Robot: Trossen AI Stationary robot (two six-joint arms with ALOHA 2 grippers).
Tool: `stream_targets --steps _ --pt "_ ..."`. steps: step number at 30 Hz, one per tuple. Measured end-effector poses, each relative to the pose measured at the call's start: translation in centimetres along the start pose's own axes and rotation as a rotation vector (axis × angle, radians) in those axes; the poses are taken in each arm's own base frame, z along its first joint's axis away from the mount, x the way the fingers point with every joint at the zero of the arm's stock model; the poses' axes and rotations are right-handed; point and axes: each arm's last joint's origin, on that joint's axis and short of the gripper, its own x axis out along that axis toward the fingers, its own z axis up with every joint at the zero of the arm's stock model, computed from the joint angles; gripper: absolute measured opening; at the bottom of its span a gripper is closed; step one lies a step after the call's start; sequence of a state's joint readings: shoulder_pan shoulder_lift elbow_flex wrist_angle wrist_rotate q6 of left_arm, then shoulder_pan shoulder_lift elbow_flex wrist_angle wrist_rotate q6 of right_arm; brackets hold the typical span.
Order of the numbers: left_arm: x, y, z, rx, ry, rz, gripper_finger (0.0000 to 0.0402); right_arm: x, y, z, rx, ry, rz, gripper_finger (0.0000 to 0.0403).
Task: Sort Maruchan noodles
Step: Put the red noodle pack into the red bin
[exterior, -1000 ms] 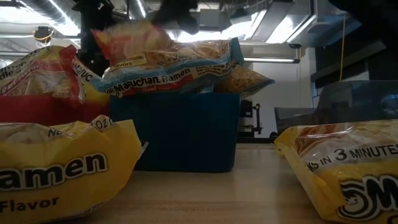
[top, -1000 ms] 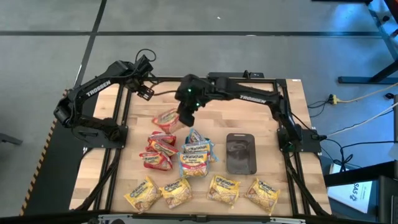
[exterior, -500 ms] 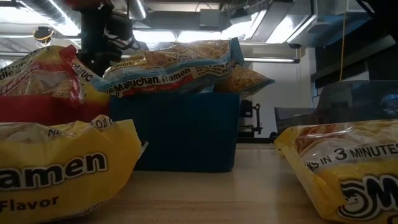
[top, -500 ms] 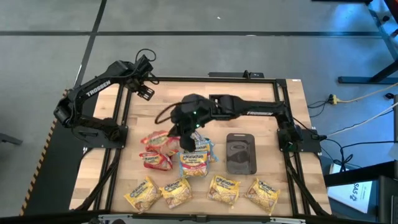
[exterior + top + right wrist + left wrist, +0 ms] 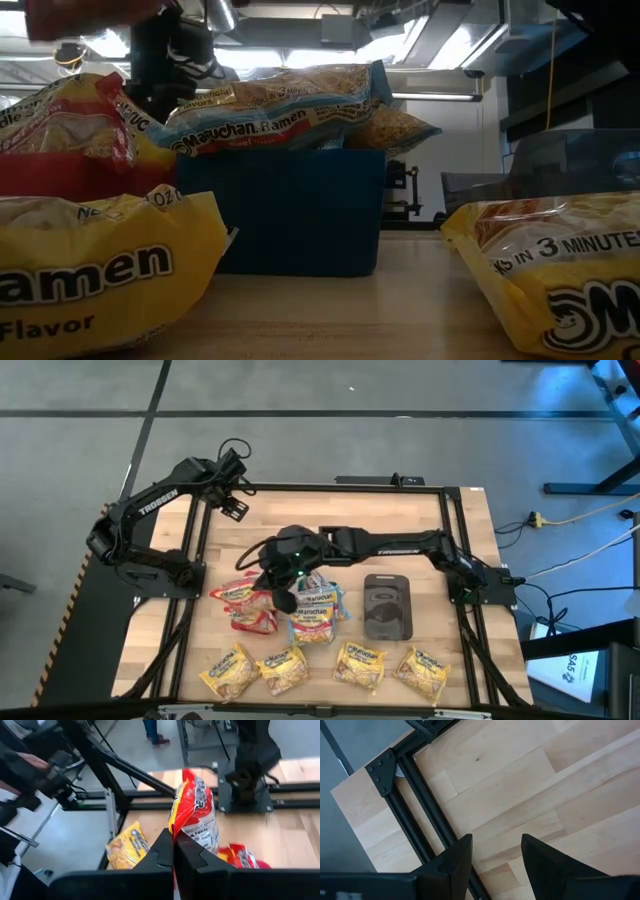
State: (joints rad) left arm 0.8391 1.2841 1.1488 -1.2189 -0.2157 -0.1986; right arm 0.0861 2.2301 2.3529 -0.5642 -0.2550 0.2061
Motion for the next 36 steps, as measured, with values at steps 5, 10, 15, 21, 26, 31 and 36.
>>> stream_targets --steps 5,10,15,21,26,31,36 --pt "0.0 0.0 0.0 0.0 0.0 0.0 0.0165 1.7 -1.5 -1.0 0.018 0.018 -0.012 0.0" --pt "0.0 -0.1 0.0 0.002 -0.001 0.0 0.0165 3.9 -3.1 -2.6 0.03 0.046 -0.033 0.0" --pt "0.0 0.0 0.0 0.002 0.0 0.0 0.0165 5.4 -3.9 -4.4 0.074 0.12 -0.045 0.0" --pt "0.0 0.0 0.0 0.002 -0.001 0.002 0.0165 6.4 -2.8 -6.1 0.084 0.218 -0.044 0.0" --pt "0.0 0.0 0.0 0.002 -0.001 0.002 0.0165 7.3 -2.3 -7.5 0.093 0.284 -0.048 0.0" --pt "0.0 0.0 0.0 0.001 -0.001 0.001 0.0165 7.8 -2.5 -8.5 0.122 0.333 -0.086 0.0" --pt "0.0 0.0 0.0 0.001 0.0 0.0 0.0165 8.0 -3.2 -9.0 0.153 0.362 -0.1 0.0"
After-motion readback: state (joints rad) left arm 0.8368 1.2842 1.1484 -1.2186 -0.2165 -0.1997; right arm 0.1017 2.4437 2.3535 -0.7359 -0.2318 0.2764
